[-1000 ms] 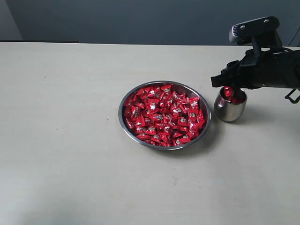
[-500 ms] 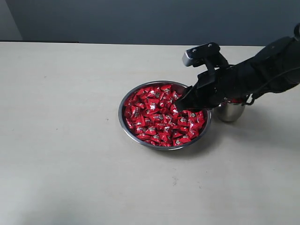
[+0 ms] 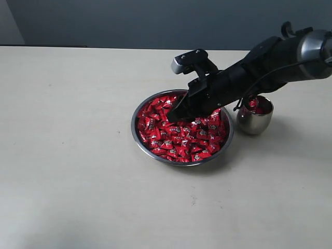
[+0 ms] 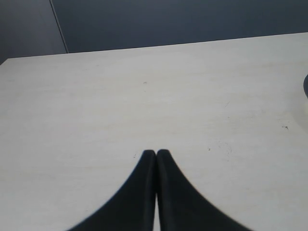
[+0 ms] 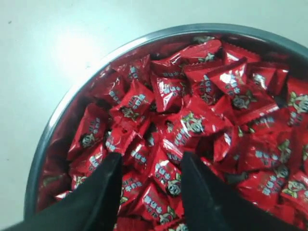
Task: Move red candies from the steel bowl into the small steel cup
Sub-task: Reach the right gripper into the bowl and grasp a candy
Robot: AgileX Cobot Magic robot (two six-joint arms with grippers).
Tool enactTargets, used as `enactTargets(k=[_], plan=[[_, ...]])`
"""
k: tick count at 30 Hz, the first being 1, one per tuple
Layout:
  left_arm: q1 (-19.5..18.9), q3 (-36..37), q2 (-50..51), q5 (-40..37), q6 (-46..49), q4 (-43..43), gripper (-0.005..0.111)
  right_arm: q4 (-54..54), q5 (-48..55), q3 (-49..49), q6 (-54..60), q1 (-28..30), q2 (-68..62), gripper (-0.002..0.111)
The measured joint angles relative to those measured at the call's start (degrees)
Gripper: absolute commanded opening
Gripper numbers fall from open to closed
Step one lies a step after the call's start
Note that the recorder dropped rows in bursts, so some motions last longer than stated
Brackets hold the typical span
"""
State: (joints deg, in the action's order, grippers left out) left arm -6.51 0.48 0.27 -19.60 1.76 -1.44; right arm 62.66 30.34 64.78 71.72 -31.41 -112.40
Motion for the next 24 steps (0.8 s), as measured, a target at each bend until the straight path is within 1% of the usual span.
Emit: enactTargets(k=[11, 18, 24], plan=[[0.0, 0.0, 0.0, 0.0, 0.0, 0.0, 0.000, -2.1, -6.5, 2.4, -1.6, -3.4, -3.0, 0.039], [0.0, 0.0, 0.0, 0.0, 0.0, 0.0, 0.000, -5.0, -9.6, 2.5, -5.4, -3.5, -3.3, 0.039], [0.0, 0.0, 0.0, 0.0, 0.0, 0.0, 0.000, -4.9, -10.6, 2.8, -5.7, -3.9, -3.9, 0.039]])
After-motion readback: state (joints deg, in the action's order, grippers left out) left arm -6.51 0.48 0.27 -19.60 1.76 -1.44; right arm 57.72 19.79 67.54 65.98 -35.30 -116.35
